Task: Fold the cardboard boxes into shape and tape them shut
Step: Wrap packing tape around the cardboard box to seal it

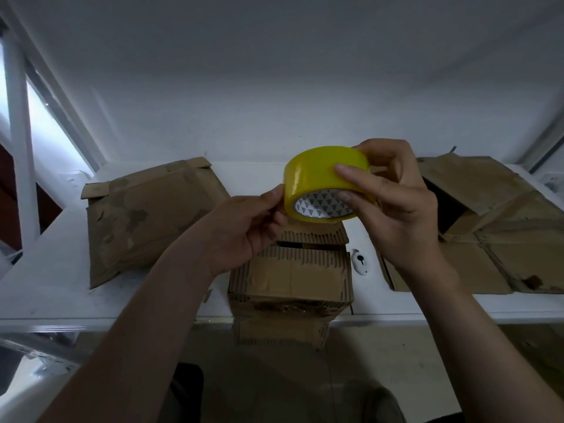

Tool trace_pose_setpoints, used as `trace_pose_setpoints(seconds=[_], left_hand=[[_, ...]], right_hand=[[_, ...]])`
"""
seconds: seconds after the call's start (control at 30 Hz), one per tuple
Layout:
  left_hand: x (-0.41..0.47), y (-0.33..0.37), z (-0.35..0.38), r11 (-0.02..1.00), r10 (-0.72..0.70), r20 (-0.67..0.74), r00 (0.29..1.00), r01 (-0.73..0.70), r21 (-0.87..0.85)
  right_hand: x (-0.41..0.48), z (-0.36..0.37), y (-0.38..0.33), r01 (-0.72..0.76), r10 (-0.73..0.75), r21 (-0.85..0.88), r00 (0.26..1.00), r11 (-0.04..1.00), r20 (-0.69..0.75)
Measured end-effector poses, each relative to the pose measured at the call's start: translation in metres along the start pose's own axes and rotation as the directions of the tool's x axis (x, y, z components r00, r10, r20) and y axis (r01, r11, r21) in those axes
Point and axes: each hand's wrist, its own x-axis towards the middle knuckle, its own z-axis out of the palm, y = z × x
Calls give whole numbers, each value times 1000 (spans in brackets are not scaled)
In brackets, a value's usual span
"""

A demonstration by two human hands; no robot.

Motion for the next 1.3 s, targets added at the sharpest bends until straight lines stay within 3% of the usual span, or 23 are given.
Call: trace_pose_setpoints(seconds=[0.17,0.37,0.5,0.6,0.73,1.0,1.3], left_hand=[[2,-1,1,1000,3,10,1000,-3,9],[5,-6,-1,919,175,-126,976,-117,376],[3,-6,-5,902,264,-106,959,-206,379],[-2,-6,-7,920,198,-48,979,-169,353],[-7,-7,-9,920,182,-105,978,-132,369],[-19,-2,-3,973,-43,-55,998,54,225],[-29,-8,7,840,9,-73,997,32,542]], right_hand=[[-2,-2,3,-3,3,2,1000,1000,0],[-5,-3,6,17,-5,-103,993,994,115],[-6,-3,6,28,-12,-116,991,993,131],[-5,-3,5,19,-5,-112,992,994,122],[-5,1,2,5,3,-85,995,996,98],[-7,7,-6,-4,0,36,995,999,103],[-12,8,-16,-26,24,44,999,999,44]])
